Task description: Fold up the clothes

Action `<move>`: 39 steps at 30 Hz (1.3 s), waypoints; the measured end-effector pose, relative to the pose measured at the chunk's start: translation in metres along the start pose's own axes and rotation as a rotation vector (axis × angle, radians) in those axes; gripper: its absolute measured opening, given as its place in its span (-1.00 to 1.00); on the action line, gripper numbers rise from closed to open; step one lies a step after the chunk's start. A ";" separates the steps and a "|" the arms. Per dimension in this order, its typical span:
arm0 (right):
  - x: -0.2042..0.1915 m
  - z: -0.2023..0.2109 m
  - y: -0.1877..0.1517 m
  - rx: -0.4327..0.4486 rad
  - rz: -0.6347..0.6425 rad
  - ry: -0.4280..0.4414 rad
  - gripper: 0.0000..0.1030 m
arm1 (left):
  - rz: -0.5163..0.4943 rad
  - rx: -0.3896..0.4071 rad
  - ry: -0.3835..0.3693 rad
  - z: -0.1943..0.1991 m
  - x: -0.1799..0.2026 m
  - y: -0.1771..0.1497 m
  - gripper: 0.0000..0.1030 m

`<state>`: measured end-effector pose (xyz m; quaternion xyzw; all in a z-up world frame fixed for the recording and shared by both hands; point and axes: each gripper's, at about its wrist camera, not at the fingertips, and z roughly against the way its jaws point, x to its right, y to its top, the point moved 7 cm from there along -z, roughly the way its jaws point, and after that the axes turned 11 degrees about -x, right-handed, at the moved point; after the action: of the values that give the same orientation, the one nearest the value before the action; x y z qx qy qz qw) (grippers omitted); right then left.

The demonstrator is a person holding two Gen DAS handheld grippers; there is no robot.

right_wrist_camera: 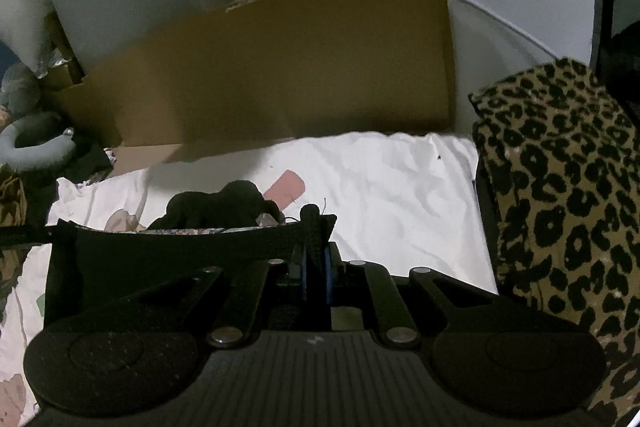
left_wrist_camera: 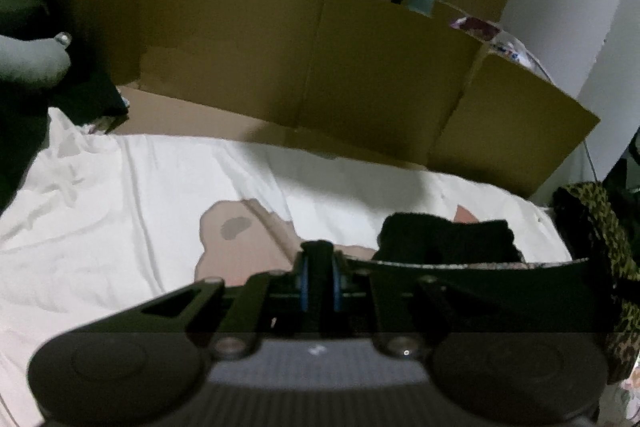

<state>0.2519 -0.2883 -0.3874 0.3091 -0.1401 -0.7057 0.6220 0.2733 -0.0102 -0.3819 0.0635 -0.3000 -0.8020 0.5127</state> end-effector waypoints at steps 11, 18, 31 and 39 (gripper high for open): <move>0.006 0.007 0.020 0.045 -0.026 -0.010 -0.87 | -0.026 0.047 -0.007 -0.006 0.010 0.030 -0.78; 0.006 0.000 0.034 0.049 -0.013 -0.022 -0.87 | -0.017 0.025 0.005 -0.027 0.007 0.040 -0.78; 0.022 -0.027 0.043 0.010 -0.034 -0.059 -0.87 | -0.015 -0.037 0.033 -0.071 0.014 0.051 -0.78; 0.027 -0.050 0.043 -0.026 -0.029 -0.078 -0.87 | -0.008 -0.074 0.058 -0.096 0.009 0.046 -0.78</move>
<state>0.3154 -0.3129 -0.4074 0.2754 -0.1506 -0.7277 0.6099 0.3444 -0.0712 -0.4333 0.0689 -0.2548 -0.8123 0.5201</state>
